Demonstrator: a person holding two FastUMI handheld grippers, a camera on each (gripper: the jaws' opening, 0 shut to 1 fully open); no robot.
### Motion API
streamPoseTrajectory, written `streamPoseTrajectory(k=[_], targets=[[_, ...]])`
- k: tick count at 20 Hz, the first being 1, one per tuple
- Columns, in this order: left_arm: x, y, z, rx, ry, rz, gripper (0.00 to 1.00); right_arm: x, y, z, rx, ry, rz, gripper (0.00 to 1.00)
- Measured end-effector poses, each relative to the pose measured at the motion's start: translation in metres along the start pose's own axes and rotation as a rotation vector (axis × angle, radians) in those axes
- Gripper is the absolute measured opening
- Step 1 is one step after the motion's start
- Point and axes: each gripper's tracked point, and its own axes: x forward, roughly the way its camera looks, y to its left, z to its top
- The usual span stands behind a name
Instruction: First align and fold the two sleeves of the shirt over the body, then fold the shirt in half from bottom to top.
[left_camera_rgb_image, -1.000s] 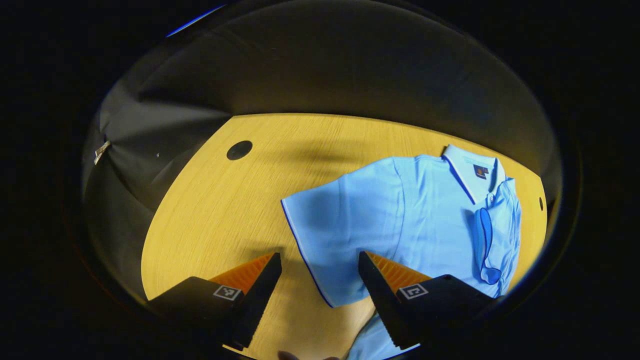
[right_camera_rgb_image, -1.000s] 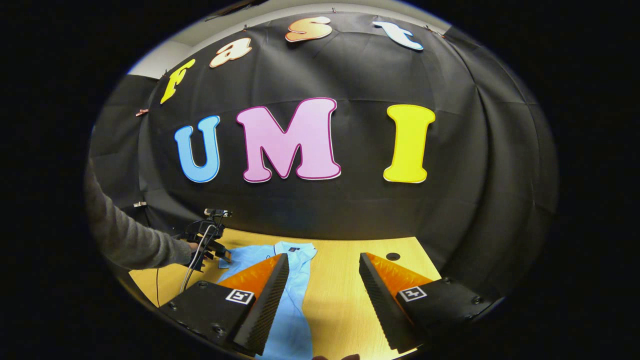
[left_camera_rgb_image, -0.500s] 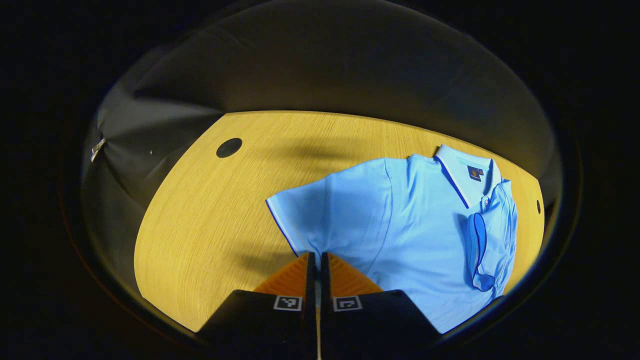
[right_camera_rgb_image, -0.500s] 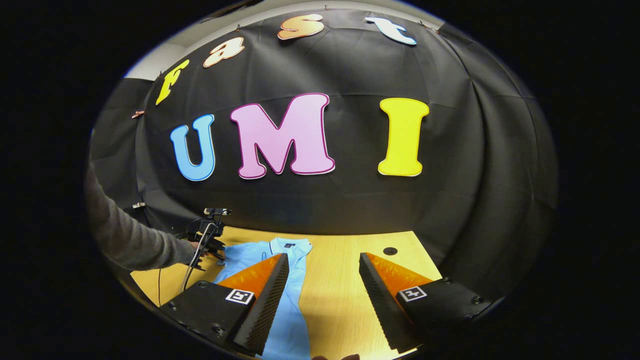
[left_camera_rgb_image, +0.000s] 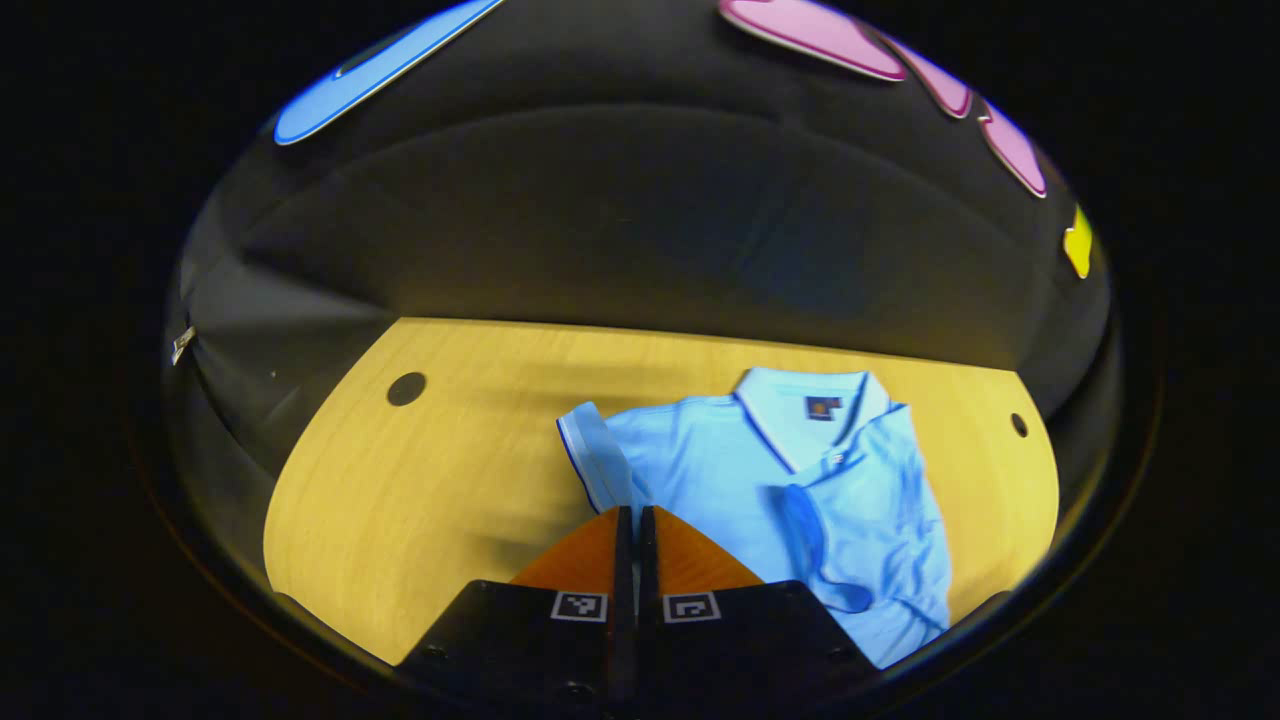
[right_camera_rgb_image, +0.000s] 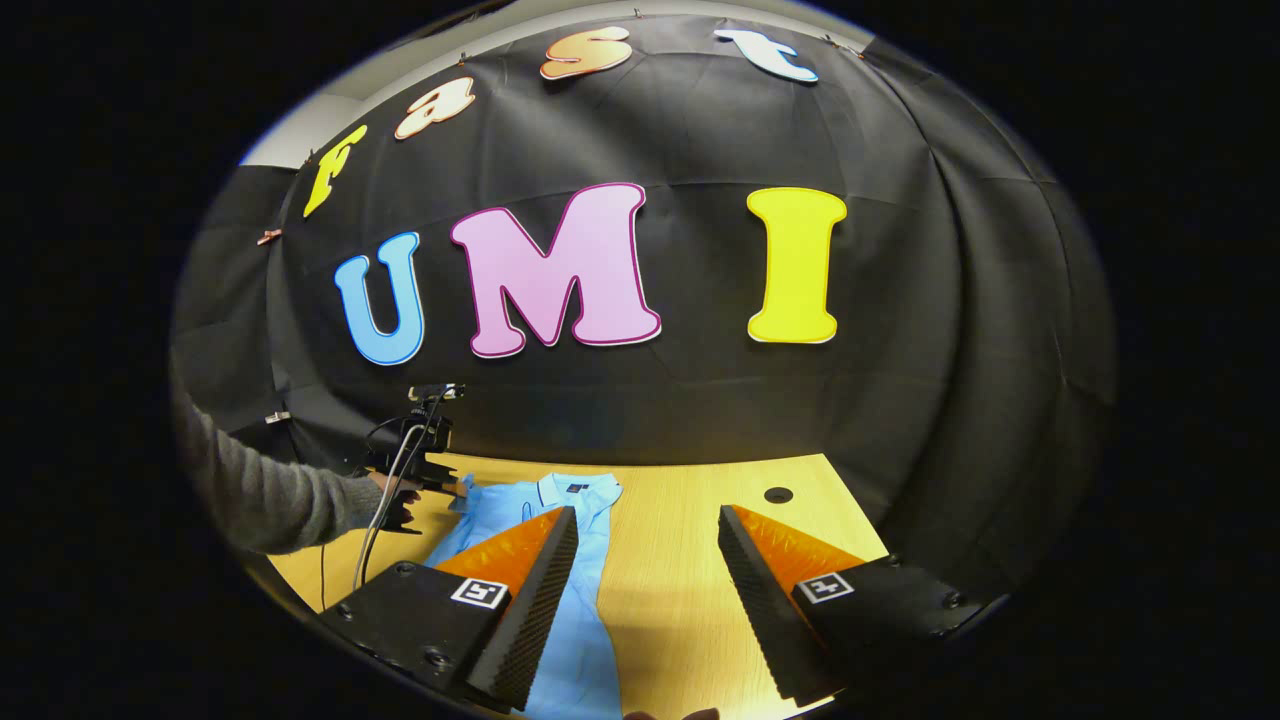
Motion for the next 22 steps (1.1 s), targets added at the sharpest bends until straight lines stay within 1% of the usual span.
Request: streamPoseTrajectory(k=[2, 4, 7, 10, 13, 18, 19, 20, 21, 22], targets=[[-0.01, -0.03, 0.002, 0.011, -0.017, -0.048, 0.06, -0.001, 0.0, -0.001, -0.004, -0.001, 0.0, 0.89], [-0.015, -0.06, 0.001, 0.046, -0.031, -0.093, 0.06, -0.004, -0.001, -0.001, -0.003, 0.0, -0.002, 0.89], [-0.022, -0.101, -0.011, 0.157, -0.022, -0.146, 0.06, -0.007, -0.003, -0.002, 0.006, 0.001, -0.007, 0.89], [-0.016, -0.139, -0.041, 0.237, 0.029, -0.191, 0.06, -0.011, -0.007, -0.002, 0.012, 0.003, -0.015, 0.89], [-0.013, -0.159, -0.061, 0.286, 0.068, -0.211, 0.06, -0.013, -0.01, -0.003, 0.015, 0.011, -0.022, 0.89], [0.002, -0.169, -0.075, 0.376, 0.103, -0.18, 0.07, -0.015, -0.013, -0.009, 0.027, 0.023, -0.034, 0.89], [0.005, -0.171, -0.078, 0.381, 0.113, -0.186, 0.14, -0.016, -0.014, -0.008, 0.029, 0.021, -0.037, 0.88], [0.006, -0.177, -0.083, 0.38, 0.129, -0.203, 0.16, -0.016, -0.014, -0.008, 0.029, 0.018, -0.04, 0.88], [0.006, -0.182, -0.09, 0.379, 0.146, -0.221, 0.34, -0.017, -0.015, -0.007, 0.027, 0.014, -0.043, 0.88], [0.006, -0.185, -0.093, 0.382, 0.154, -0.23, 0.48, -0.018, -0.015, -0.007, 0.025, 0.011, -0.045, 0.88]])
